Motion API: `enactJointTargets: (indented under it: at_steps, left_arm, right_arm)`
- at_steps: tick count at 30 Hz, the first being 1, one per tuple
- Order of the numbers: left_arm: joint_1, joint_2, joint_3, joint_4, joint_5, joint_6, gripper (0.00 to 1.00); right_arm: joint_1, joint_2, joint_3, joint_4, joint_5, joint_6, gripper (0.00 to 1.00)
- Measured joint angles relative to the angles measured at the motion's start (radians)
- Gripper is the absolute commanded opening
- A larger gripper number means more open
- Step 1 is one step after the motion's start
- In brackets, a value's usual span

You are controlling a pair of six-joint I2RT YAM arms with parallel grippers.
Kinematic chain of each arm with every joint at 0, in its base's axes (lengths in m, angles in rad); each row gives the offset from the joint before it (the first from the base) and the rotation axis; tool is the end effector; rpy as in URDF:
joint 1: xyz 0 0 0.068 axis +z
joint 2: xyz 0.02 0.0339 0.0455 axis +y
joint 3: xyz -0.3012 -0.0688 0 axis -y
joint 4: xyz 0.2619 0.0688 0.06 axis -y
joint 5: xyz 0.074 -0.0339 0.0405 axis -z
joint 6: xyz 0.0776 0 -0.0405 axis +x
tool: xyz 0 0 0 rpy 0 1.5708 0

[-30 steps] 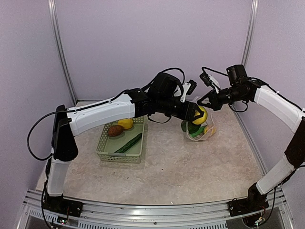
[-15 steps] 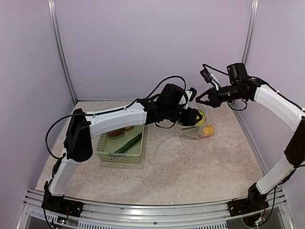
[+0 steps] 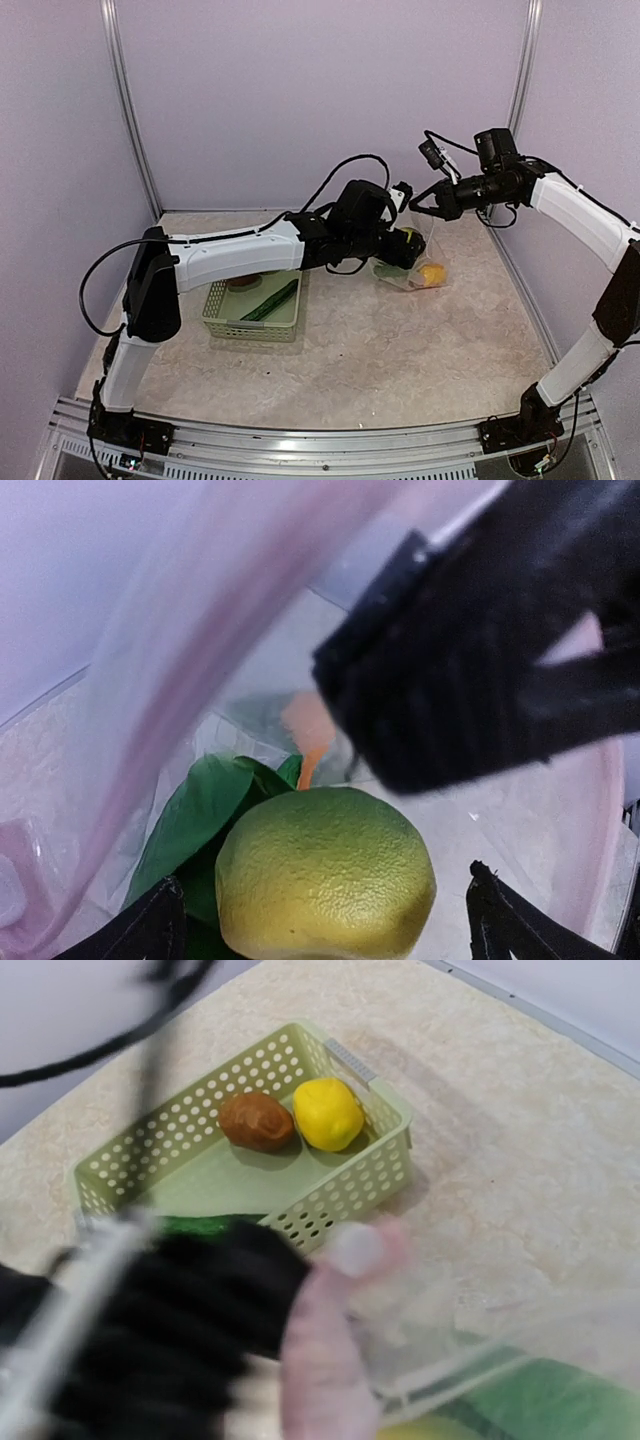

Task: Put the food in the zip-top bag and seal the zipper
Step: Place the fake fruit in the zipper food storage bag, then adjust the zipper food storage bag at the center of the board.

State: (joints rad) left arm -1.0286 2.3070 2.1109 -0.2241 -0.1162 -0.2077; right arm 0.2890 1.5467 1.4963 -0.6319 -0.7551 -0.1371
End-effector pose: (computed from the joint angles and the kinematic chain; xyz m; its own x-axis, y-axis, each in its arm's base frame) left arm 0.3322 -0.5339 0.2829 -0.3702 0.2175 -0.9031 0.7357 0.6623 -0.1420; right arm 0.3478 0.1589 0.3790 -0.5007 -0.2527 -0.8279 -0.7933 0.5167 0.3220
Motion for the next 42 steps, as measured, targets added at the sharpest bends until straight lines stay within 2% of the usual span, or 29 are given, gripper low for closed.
enactJointTargets:
  at_steps: [9, 13, 18, 26, 31, 35, 37, 42]
  left_arm:
    - [-0.018, -0.327, -0.27, 0.042, -0.056, 0.03, 0.9]
    - [-0.011, -0.413, -0.304, 0.049, -0.075, -0.016, 0.81]
    - [0.022, -0.401, -0.317, 0.003, 0.011, -0.16, 0.67]
    - [0.051, -0.261, -0.278, -0.066, 0.207, -0.34, 0.63]
    - [0.043, -0.145, -0.148, -0.171, 0.251, -0.409, 0.41]
    - [0.045, -0.111, -0.106, -0.22, 0.264, -0.447, 0.11]
    - [0.048, -0.108, -0.106, -0.236, 0.264, -0.449, 0.0]
    - [0.069, -0.107, -0.068, -0.258, 0.227, -0.422, 0.0]
  right_arm:
    - [-0.027, 0.0, 0.0, 0.016, 0.008, -0.011, 0.0]
    - [-0.027, 0.0, -0.01, 0.03, 0.011, -0.019, 0.0]
    - [-0.027, 0.0, -0.023, 0.035, 0.009, -0.022, 0.0]
    - [-0.026, 0.0, -0.052, 0.061, 0.008, -0.023, 0.0]
    - [-0.021, 0.0, -0.064, 0.071, 0.012, -0.023, 0.0]
    - [-0.016, 0.0, -0.077, 0.079, 0.028, -0.023, 0.0]
    - [-0.016, 0.0, -0.077, 0.08, 0.049, -0.024, 0.0]
    - [-0.013, 0.009, -0.036, 0.045, 0.197, -0.042, 0.0]
